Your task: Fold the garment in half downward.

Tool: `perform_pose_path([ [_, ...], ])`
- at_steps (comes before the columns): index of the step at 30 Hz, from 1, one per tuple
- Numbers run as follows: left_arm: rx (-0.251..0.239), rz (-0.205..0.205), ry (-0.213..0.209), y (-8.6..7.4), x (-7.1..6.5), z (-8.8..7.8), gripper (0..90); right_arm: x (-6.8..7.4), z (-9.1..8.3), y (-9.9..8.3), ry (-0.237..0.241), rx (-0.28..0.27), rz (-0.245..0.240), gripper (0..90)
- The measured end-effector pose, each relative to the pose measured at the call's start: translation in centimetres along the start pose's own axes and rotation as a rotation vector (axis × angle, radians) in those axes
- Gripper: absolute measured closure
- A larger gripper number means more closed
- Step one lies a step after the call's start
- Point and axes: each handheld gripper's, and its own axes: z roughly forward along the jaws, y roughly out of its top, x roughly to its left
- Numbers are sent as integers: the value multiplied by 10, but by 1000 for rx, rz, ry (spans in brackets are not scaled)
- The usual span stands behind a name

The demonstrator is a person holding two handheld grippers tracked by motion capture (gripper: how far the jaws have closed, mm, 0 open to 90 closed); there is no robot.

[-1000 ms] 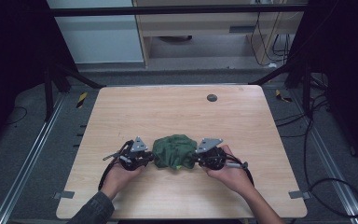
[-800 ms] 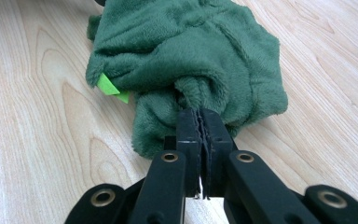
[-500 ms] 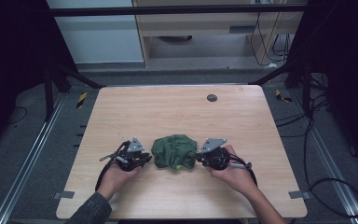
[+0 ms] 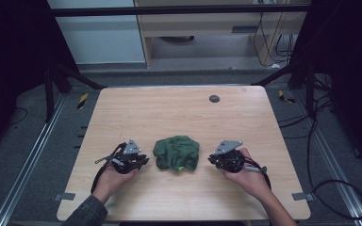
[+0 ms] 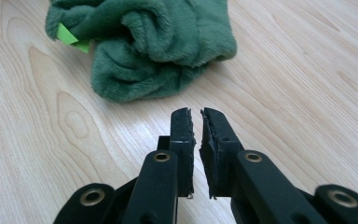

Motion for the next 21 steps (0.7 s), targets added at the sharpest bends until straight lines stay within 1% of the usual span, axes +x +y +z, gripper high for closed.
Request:
perform_pose_path([
  [9,1,2,6,-2,3,-5,776,-6,-6,-4,-16,-2,12,811],
  [11,4,2,8,-3,4,-6,761,-7,-8,-4,-19,-3,15,779],
  [12,6,1,14,-3,5,-7,736,-8,-8,-4,-21,0,19,736],
  [13,2,-7,27,-4,6,-8,697,-9,-9,-4,-32,1,28,680],
  [15,-8,-29,53,-4,9,-9,562,-13,-9,-5,-58,4,55,527],
  [16,-6,-37,56,-3,11,-9,441,-16,-9,-6,-76,13,85,436],
  [17,-5,-46,58,-3,13,-8,380,-19,-8,-6,-85,15,102,398],
  [19,-4,-55,68,-3,16,-8,291,-24,-7,-8,-109,23,140,270],
  [21,5,-79,75,-3,20,-7,205,-28,-7,-11,-137,26,158,210],
])
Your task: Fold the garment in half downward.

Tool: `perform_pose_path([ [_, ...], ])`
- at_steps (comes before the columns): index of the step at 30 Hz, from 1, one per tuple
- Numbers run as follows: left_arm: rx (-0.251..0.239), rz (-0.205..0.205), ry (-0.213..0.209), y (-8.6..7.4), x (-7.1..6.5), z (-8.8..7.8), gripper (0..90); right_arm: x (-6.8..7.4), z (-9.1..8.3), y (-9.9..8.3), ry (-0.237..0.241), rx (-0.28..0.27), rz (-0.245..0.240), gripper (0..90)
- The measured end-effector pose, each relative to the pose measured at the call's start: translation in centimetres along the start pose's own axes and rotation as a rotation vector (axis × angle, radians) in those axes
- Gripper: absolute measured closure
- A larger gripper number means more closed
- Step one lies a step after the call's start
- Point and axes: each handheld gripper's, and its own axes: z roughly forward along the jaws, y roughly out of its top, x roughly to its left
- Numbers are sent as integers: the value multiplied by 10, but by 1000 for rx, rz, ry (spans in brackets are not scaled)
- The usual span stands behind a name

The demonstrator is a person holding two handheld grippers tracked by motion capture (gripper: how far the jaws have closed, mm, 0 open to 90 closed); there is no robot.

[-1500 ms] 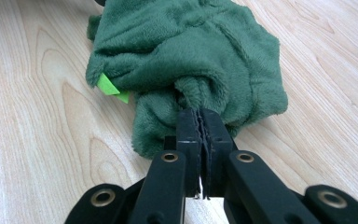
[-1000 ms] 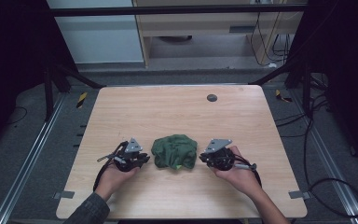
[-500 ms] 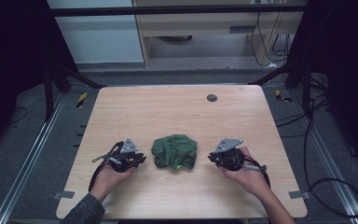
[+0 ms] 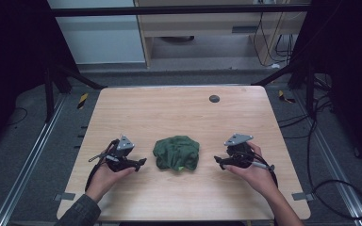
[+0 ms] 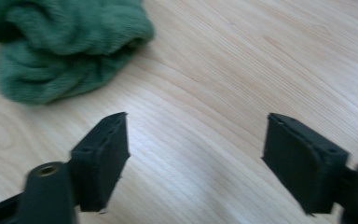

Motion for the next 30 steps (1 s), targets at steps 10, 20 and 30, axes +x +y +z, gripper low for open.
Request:
perform_pose_path([
  [10,23,-44,7,-7,23,5,72,-28,11,-8,6,45,147,72],
  [20,35,-74,55,-5,44,11,72,-52,23,-10,-54,13,233,120],
  [30,42,-95,71,-7,54,23,64,-65,35,-15,-120,0,288,104],
])
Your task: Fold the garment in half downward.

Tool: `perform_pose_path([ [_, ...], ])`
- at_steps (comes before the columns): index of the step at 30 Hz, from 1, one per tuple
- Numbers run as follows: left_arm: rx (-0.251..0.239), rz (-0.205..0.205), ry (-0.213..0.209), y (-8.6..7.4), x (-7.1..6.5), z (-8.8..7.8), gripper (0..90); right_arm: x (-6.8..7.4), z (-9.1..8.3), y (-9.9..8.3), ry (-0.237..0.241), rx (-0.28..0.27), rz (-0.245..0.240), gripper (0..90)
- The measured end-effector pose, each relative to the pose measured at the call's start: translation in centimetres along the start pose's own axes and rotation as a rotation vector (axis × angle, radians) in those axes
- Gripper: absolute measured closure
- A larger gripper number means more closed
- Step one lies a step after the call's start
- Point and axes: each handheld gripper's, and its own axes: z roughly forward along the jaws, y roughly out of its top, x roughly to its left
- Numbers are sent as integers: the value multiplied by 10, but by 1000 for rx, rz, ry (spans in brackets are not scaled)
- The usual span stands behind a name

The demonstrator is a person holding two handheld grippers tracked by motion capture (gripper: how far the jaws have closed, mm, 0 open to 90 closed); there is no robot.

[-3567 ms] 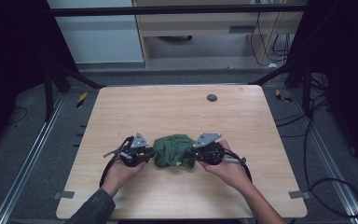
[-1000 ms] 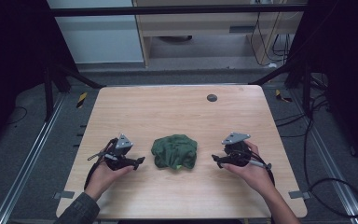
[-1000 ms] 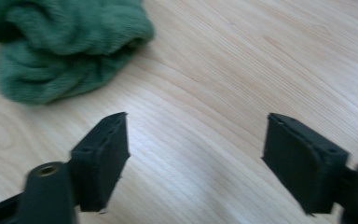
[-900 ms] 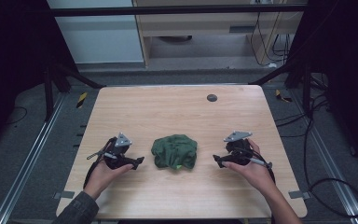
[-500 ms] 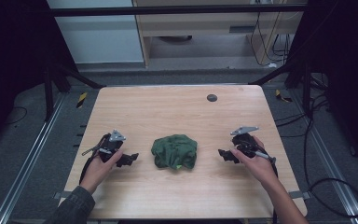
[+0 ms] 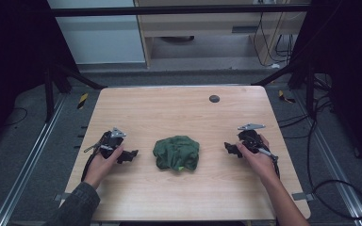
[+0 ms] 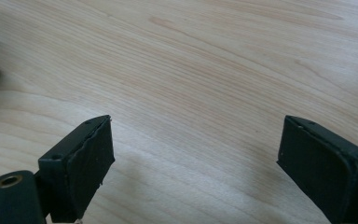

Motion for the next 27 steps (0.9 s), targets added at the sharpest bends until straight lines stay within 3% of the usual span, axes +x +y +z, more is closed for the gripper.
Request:
perform_pose_path([
  [5,-13,-13,7,0,2,3,59,-4,4,-1,-43,12,18,105],
  [11,-12,-19,12,-5,2,10,57,-4,10,-4,-56,29,23,102],
  [13,-45,-39,8,-9,1,12,27,-3,13,-5,-71,20,22,84],
  [16,-73,-35,14,-11,0,13,12,-1,15,-6,-77,1,32,64],
  [27,-68,-46,18,-11,0,13,0,5,19,-6,-122,-12,65,19],
])
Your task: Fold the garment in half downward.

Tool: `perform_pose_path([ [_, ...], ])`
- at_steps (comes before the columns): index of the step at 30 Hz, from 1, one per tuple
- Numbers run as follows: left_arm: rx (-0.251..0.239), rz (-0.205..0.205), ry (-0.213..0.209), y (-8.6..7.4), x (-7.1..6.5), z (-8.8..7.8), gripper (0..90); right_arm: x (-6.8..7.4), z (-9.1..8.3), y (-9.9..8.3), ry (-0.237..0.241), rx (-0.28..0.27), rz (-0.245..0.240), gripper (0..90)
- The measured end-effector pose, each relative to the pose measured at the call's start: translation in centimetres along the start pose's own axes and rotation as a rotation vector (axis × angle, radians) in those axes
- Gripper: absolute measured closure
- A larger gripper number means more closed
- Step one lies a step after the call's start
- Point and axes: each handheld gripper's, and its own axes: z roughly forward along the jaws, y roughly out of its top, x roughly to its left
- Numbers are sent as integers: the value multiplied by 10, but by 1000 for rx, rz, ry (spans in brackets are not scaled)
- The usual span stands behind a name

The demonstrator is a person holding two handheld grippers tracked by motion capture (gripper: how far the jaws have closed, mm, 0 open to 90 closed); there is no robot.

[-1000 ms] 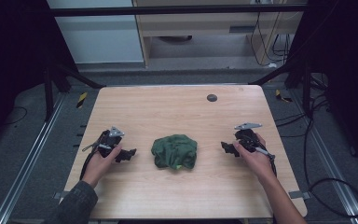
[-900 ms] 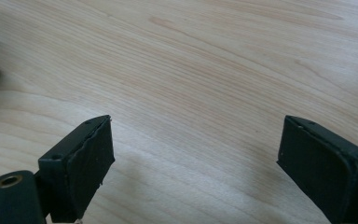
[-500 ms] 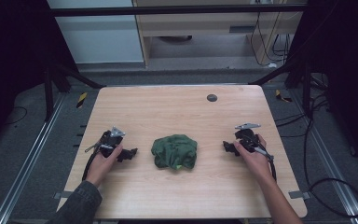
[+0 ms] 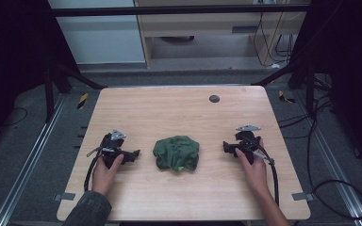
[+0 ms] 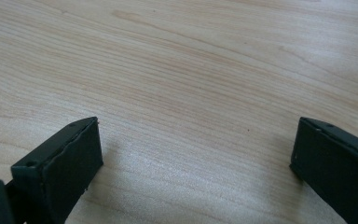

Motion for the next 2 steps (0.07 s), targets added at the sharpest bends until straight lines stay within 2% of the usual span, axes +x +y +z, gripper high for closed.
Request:
perform_pose_path([
  [2,0,-6,5,0,-1,0,0,2,-1,0,-15,4,18,15],
])
